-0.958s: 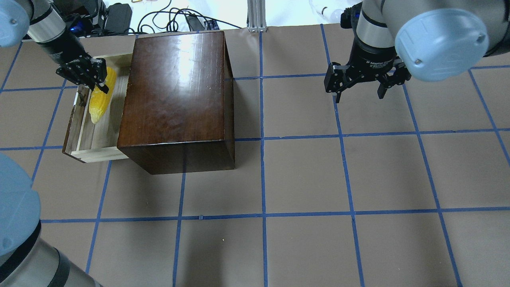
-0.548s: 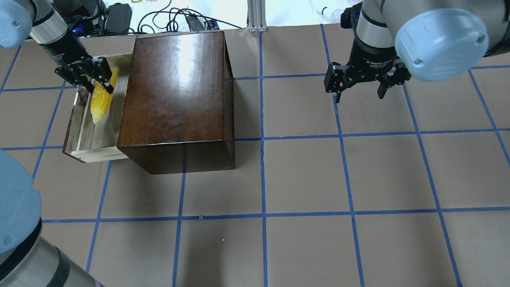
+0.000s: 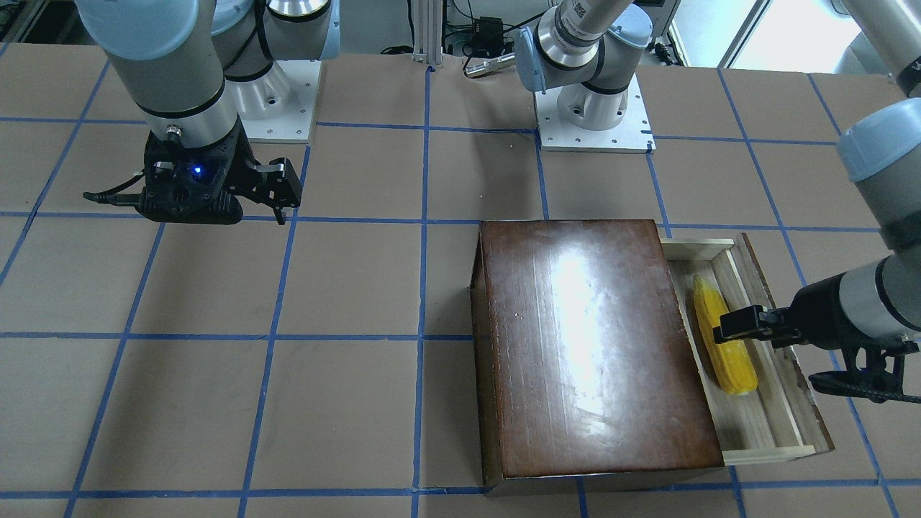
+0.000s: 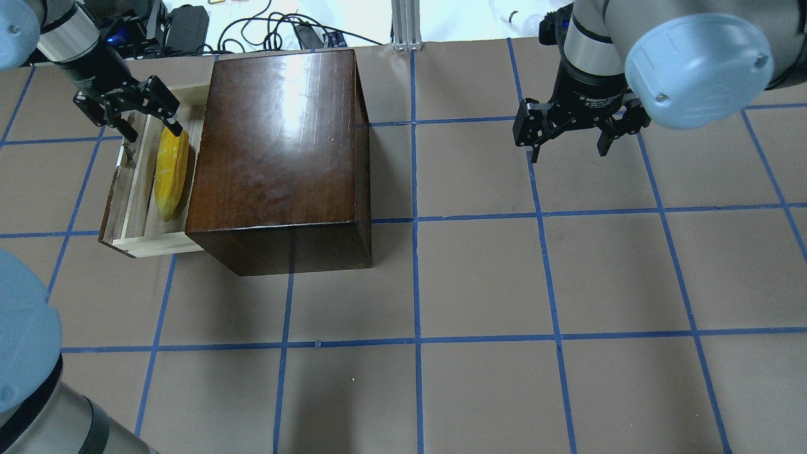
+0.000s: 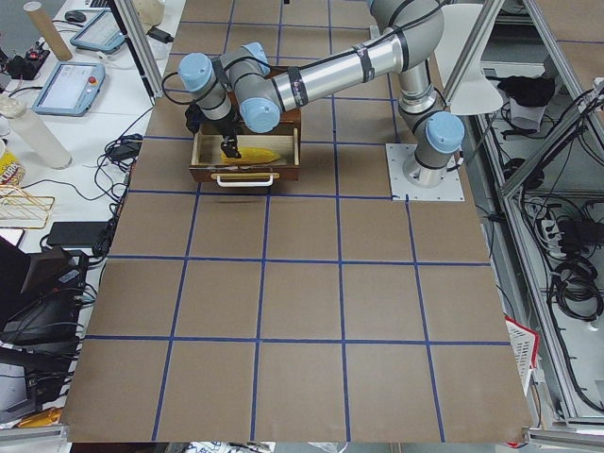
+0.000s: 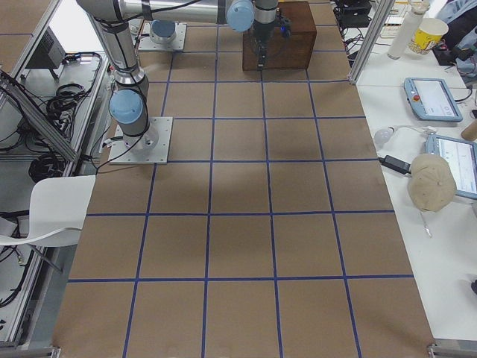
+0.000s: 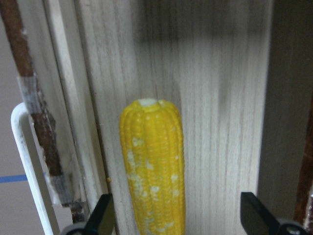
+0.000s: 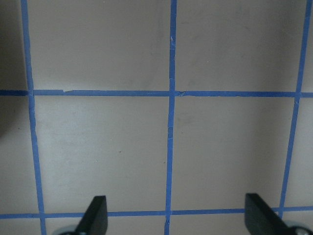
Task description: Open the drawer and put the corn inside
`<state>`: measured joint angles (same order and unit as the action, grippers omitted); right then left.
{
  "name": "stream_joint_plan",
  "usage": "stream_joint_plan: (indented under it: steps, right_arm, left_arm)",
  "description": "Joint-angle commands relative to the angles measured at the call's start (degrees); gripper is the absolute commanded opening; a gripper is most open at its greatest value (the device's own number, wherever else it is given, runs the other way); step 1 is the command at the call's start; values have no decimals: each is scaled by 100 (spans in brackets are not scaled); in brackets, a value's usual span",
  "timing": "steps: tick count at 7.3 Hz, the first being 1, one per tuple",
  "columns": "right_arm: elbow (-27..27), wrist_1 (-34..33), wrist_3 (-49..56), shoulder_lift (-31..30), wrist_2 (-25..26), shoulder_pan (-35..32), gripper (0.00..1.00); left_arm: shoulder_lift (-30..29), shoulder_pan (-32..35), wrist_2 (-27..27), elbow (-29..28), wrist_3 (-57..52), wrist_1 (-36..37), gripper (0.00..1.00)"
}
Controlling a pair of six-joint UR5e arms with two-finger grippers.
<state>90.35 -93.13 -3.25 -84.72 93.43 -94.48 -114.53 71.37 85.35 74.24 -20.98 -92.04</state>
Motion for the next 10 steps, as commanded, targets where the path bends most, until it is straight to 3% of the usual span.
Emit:
stream_joint_plan:
  steps: [1, 7, 10]
  right_arm:
    - [0, -3, 0, -1, 0, 0, 100]
    - [0, 6, 0, 8, -18, 0, 100]
    - [0, 6, 0, -1, -9, 0, 100]
  left_arm:
    - [220, 61, 52, -137, 111, -304, 97]
    - [976, 2035, 140, -25, 1708, -429, 100]
    - [1274, 2171, 431, 501, 1676, -377, 100]
